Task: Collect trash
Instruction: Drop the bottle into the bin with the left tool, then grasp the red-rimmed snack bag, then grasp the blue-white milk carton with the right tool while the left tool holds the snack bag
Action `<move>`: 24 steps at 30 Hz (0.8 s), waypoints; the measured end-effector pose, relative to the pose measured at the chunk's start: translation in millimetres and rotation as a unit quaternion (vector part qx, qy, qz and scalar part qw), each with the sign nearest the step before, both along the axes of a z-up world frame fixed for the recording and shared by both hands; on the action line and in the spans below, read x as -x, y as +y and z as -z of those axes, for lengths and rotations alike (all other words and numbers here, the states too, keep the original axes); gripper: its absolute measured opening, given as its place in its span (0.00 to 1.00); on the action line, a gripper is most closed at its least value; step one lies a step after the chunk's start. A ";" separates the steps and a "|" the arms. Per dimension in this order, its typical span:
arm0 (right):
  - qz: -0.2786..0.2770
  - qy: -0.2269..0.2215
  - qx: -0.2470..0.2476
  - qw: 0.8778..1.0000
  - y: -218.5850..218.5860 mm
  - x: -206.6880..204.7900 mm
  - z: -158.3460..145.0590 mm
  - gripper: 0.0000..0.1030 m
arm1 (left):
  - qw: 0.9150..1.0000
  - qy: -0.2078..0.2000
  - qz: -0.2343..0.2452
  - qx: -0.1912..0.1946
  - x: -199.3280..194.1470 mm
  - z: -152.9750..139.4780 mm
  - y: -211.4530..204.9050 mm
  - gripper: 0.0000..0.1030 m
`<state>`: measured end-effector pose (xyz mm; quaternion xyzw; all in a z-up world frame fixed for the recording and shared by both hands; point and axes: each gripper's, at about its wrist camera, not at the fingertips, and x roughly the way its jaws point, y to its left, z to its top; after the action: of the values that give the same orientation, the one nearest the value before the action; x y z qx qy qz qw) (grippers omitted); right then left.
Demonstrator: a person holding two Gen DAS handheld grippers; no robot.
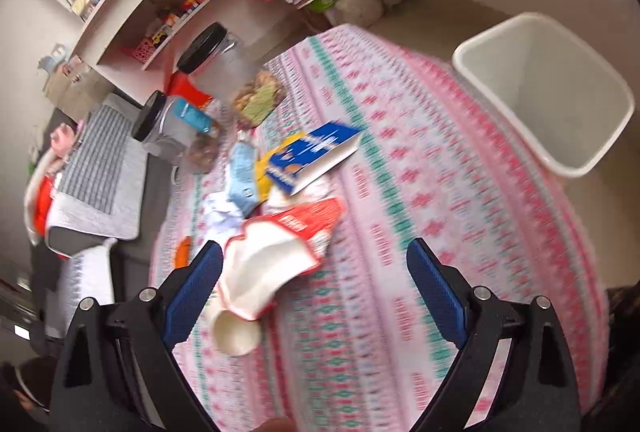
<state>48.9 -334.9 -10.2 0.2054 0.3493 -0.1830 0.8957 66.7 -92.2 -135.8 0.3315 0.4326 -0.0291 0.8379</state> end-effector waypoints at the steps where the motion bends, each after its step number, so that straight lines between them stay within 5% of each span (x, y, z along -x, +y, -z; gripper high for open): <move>1: -0.005 0.003 0.001 1.000 4.7 -4.1 1.4 0.93 | 1.000 0.003 0.001 -0.017 -3.1 5.2 5.3 0.88; 6: -0.028 0.024 0.016 0.999 28.3 -23.6 11.0 0.93 | 0.996 0.004 0.016 -0.087 -22.0 36.0 20.7 0.88; 11: -0.048 0.045 0.021 0.998 48.5 -44.6 23.7 0.93 | 0.995 0.004 0.014 -0.102 -42.0 51.2 33.2 0.88; 13: -0.060 0.053 0.019 0.997 57.5 -51.3 29.3 0.93 | 0.995 0.008 0.023 -0.093 -45.9 50.2 36.5 0.74; 14: -0.066 0.056 0.019 0.996 62.7 -55.3 32.2 0.93 | 0.997 0.028 0.023 -0.072 -48.5 48.4 40.3 0.58; 17: -0.082 0.065 0.023 0.994 78.5 -64.7 40.1 0.93 | 0.999 0.043 0.014 -0.024 -50.8 37.5 49.2 0.56; 18: -0.088 0.069 0.024 0.993 84.3 -68.5 42.9 0.93 | 0.999 0.053 0.007 0.005 -51.5 30.4 55.8 0.41; 20: -0.099 0.077 0.025 0.992 94.8 -75.0 49.1 0.93 | 0.996 0.066 -0.014 0.060 -52.9 14.0 69.6 0.39; 24: -0.118 0.097 0.035 0.988 114.3 -86.7 65.8 0.93 | 0.968 0.086 -0.082 0.220 -53.1 -28.4 118.7 0.39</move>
<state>135.6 -220.5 -76.0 0.1126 0.4495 -0.1069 0.8797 119.8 26.6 -107.4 0.0993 0.5113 -0.0832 0.8496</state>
